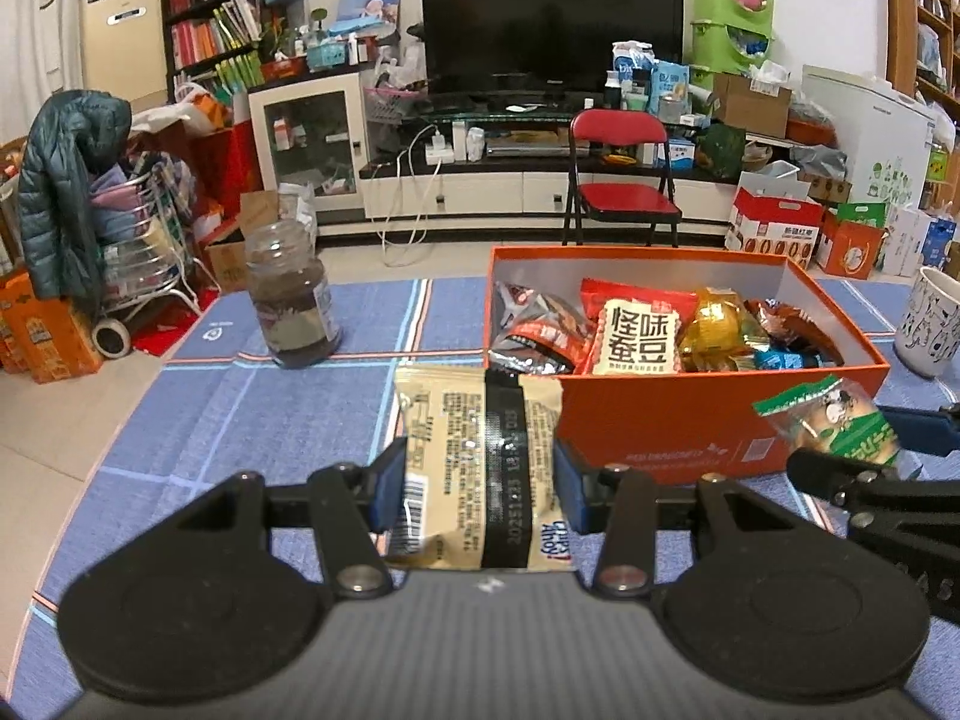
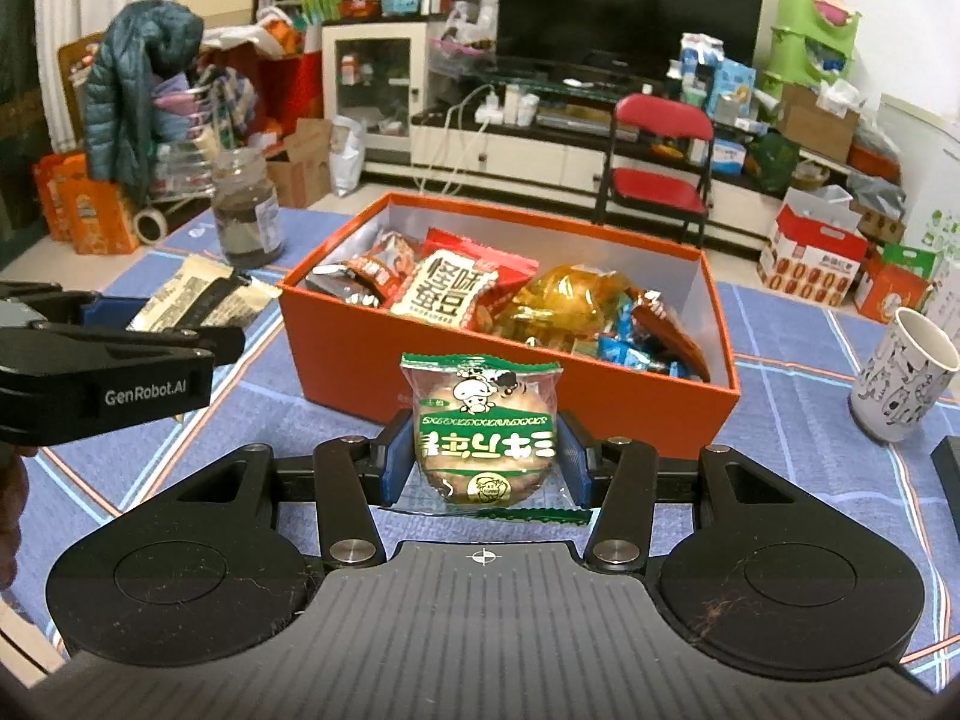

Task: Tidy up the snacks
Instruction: 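Lift both packets and carry them toward the orange box, then lower both packets into the orange box and open both grippers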

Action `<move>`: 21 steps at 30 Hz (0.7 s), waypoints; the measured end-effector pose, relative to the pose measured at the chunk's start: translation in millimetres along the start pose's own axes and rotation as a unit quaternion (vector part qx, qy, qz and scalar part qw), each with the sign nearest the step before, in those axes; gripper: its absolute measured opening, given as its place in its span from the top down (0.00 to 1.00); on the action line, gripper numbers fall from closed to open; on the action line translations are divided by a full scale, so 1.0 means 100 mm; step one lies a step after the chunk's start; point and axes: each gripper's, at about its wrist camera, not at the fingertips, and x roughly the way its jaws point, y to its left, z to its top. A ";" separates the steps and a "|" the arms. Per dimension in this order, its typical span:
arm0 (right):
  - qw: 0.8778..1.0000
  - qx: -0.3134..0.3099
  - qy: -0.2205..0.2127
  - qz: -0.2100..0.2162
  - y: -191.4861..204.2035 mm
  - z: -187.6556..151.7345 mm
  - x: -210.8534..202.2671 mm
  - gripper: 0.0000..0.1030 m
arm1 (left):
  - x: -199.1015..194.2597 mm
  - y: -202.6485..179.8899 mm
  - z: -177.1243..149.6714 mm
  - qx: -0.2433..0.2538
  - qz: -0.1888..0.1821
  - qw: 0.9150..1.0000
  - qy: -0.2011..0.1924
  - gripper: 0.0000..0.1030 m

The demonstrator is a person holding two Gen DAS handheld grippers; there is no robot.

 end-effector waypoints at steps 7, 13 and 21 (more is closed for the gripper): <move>0.999 0.021 -0.037 0.003 -0.12 0.23 -0.18 0.66 | -0.05 -0.08 0.15 0.001 -0.009 1.000 -0.012 0.55; 0.997 0.048 -0.066 -0.009 -0.43 0.47 -0.17 0.66 | 0.07 -0.12 0.43 -0.007 -0.019 0.999 -0.029 0.55; 0.994 0.080 -0.079 -0.001 -0.79 0.76 0.13 0.66 | 0.39 -0.17 0.65 -0.020 -0.034 0.999 -0.025 0.55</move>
